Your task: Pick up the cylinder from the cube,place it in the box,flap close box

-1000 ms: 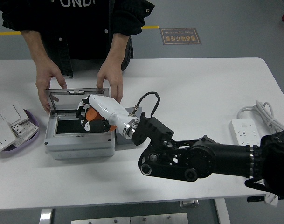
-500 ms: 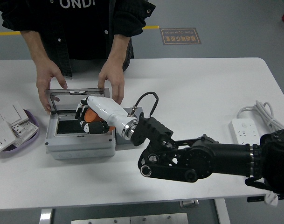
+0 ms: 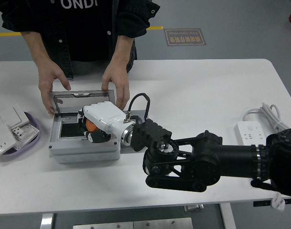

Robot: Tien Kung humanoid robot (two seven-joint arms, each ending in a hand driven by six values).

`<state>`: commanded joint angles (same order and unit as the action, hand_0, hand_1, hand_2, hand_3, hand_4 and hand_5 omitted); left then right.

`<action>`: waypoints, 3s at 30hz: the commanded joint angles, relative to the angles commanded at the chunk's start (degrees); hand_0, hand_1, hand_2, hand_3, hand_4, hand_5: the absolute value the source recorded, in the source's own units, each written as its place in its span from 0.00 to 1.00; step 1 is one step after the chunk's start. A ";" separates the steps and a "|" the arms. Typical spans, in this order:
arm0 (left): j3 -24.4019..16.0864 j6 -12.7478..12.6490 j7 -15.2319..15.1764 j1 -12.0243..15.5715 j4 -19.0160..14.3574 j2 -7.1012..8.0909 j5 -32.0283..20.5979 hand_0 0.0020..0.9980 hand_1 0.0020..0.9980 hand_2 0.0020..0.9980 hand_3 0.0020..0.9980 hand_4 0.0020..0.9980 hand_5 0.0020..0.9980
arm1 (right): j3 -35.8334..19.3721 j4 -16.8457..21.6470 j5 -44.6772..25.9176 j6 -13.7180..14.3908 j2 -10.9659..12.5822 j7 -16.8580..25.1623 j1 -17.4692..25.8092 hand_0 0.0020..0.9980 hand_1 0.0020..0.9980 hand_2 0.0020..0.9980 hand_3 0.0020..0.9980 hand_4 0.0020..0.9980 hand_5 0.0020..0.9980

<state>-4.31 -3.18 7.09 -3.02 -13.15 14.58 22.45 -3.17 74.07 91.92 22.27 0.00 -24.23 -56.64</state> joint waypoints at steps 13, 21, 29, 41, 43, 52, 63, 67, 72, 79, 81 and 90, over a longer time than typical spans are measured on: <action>0.92 0.01 0.02 -0.48 -0.08 0.03 -0.19 0.60 0.62 0.61 0.63 0.70 0.18 | -0.01 -1.61 -0.41 2.35 0.00 0.91 -0.35 0.50 0.54 0.54 0.50 0.00 0.00; 1.37 0.02 0.07 -0.70 -0.11 -0.05 -0.30 0.60 0.62 0.61 0.63 0.70 0.18 | 0.15 -1.89 -3.72 3.89 0.00 3.65 -0.09 0.50 0.54 0.54 0.50 0.00 0.00; 1.59 0.05 0.10 -0.80 -0.16 -0.05 -0.27 0.60 0.62 0.61 0.63 0.70 0.18 | -0.37 -0.90 -4.90 5.83 0.00 5.52 0.06 0.70 0.61 0.60 0.62 0.18 0.00; 1.30 0.05 0.20 -0.41 -0.17 -0.17 -0.04 0.60 0.62 0.61 0.63 0.70 0.18 | -3.34 0.90 -5.64 7.71 0.00 7.10 -0.03 0.68 0.63 0.63 0.66 0.41 0.10; 1.21 0.05 0.20 -0.33 -0.18 -0.17 0.00 0.60 0.62 0.61 0.63 0.70 0.19 | -3.74 0.55 -6.04 7.66 0.00 7.28 -0.29 0.67 0.63 0.63 0.66 0.42 0.12; 1.02 0.07 0.20 -0.51 -0.18 0.02 0.20 0.60 0.62 0.61 0.63 0.70 0.19 | -4.83 -3.99 -12.57 6.39 0.00 9.22 -2.59 0.67 0.63 0.63 0.66 0.43 0.13; 0.86 0.13 0.29 -0.75 -0.31 0.04 0.60 0.60 0.62 0.61 0.63 0.70 0.19 | -4.60 -8.66 -17.92 6.47 0.00 11.75 -3.11 0.65 0.64 0.64 0.69 0.63 0.25; 0.82 0.15 0.32 -0.88 -0.38 0.00 0.83 0.60 0.62 0.61 0.63 0.70 0.19 | -3.54 -9.26 -18.79 6.48 0.00 12.16 -2.61 0.65 0.64 0.64 0.69 0.65 0.28; 0.63 0.13 0.41 -0.90 -0.51 -0.09 1.26 0.60 0.62 0.61 0.63 0.70 0.19 | -2.82 -9.03 -19.49 6.59 0.00 12.70 -1.69 0.65 0.64 0.64 0.69 0.65 0.28; 0.13 0.09 0.51 -0.65 -0.58 -0.27 1.61 0.60 0.62 0.61 0.63 0.70 0.20 | -3.48 -4.55 -16.58 6.70 0.00 11.78 -1.07 0.65 0.64 0.65 0.69 0.65 0.28; -0.23 0.08 0.51 -0.60 -0.62 -0.29 1.84 0.60 0.62 0.61 0.63 0.70 0.20 | -3.47 -3.01 -16.02 6.77 0.00 11.60 -0.84 0.65 0.64 0.65 0.69 0.65 0.28; -0.99 -0.03 0.48 -0.22 -0.44 -0.48 2.10 0.60 0.62 0.61 0.63 0.70 0.20 | -2.36 2.28 -16.02 4.76 0.29 10.40 3.50 0.63 0.64 0.64 0.69 0.65 0.29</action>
<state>-5.29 -3.21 7.58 -3.24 -13.58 14.10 24.54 -5.54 76.35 75.90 27.03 0.29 -13.83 -53.14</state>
